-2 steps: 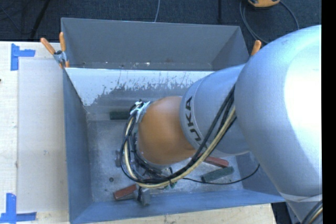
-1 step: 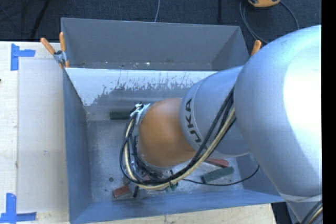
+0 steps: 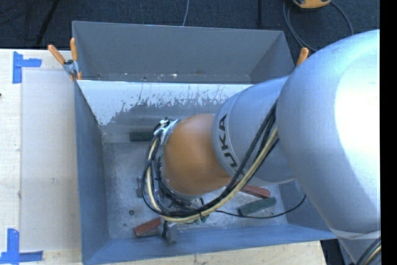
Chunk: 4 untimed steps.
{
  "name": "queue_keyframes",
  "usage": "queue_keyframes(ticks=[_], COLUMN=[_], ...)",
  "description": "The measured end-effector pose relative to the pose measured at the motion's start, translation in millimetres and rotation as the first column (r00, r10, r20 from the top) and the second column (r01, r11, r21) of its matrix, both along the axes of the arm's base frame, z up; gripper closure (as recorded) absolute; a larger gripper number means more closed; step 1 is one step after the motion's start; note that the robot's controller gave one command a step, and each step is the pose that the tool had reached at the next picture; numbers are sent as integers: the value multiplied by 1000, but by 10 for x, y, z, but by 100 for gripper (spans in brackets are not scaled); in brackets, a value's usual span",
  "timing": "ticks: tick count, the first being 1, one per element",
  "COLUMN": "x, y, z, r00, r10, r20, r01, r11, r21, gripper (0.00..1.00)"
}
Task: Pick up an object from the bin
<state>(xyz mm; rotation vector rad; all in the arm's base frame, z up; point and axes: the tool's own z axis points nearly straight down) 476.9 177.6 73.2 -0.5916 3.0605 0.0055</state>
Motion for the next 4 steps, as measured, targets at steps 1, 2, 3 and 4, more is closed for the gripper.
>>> queue_keyframes(ticks=[1,2,3,4], x=[-56,0,-63,-63], y=[-12,-1,-14,-14], z=[-20,0,-34,-34], r00=[1000,1000,1000,1000], r10=[-1,-2,-2,-2], r20=[-21,0,-23,-23], r01=[1,2,2,1], r11=[1000,1000,1000,1000], r21=[-7,0,-8,-8], gripper=[100,0,100,100])
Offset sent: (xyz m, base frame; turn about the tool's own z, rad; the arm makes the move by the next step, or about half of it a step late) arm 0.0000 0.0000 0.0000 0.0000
